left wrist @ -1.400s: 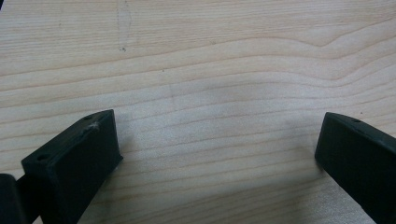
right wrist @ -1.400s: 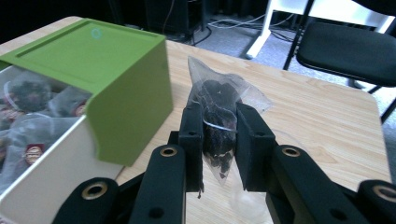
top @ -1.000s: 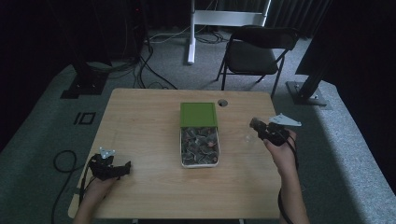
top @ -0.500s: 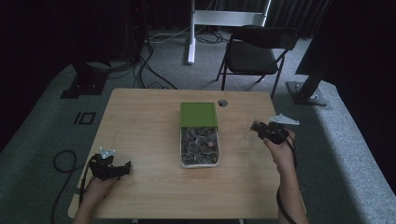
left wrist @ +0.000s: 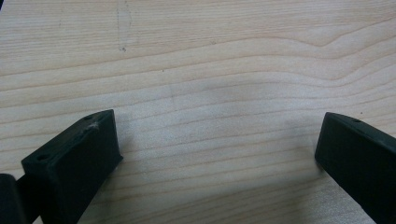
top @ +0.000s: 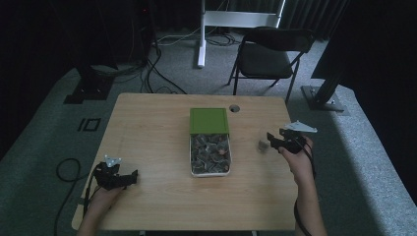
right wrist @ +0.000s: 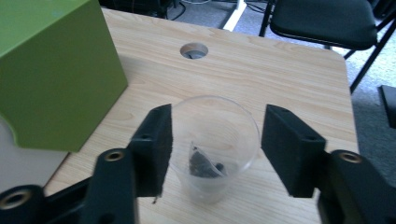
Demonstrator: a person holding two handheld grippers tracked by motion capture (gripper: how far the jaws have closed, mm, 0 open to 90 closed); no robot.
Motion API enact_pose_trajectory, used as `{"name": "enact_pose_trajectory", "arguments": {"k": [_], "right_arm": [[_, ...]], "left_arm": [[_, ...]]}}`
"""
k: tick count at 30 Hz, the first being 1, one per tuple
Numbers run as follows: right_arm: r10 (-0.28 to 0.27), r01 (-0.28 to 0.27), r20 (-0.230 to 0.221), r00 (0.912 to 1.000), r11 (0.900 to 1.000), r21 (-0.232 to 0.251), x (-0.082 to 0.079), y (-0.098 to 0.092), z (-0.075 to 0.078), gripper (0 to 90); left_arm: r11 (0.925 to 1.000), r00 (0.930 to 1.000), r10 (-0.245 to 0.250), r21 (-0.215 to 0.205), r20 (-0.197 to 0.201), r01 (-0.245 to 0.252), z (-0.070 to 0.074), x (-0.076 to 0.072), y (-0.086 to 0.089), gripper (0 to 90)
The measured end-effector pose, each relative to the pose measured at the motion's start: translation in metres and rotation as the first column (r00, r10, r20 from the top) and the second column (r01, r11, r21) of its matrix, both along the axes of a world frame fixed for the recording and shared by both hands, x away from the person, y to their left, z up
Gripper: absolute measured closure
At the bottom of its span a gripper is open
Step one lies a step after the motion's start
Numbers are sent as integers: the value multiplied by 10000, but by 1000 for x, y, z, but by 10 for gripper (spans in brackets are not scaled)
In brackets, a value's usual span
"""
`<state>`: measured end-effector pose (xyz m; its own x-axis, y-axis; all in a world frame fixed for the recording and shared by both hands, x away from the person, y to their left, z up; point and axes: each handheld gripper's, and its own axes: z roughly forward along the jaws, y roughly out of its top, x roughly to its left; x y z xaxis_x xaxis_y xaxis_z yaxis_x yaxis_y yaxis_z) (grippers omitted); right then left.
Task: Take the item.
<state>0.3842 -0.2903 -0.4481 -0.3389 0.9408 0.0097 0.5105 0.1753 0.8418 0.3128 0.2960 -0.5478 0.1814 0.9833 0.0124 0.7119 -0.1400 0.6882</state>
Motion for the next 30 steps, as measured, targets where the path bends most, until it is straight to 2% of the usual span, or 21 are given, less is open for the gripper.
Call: {"name": "enact_pose_trajectory", "arguments": {"k": [4,8,11,13,17,30], "right_arm": [[-4,3,-85,10000,10000,-44,-6,-1,-1,324],[40,-38,-140,9999,9999,133,-15,1,-4,269],[-37,45,-142,9999,9981,617,-20,2,-9,203],[-151,161,-138,9998,9967,793,-23,1,-13,193],[-29,38,-98,9999,9961,882,-29,0,-22,168],[252,-214,-438,9987,9961,855,-48,-1,-53,140]], "left_arm": [[10000,10000,0,-4,-2,0,0,0,0,3],[10000,10000,0,-5,-2,0,0,0,0,3],[10000,10000,0,-2,-2,0,0,0,0,3],[10000,10000,1,-4,-1,-1,0,0,0,3],[10000,10000,-8,11,-10,8,0,0,0,3],[10000,10000,-7,14,-4,7,0,0,0,3]]}}
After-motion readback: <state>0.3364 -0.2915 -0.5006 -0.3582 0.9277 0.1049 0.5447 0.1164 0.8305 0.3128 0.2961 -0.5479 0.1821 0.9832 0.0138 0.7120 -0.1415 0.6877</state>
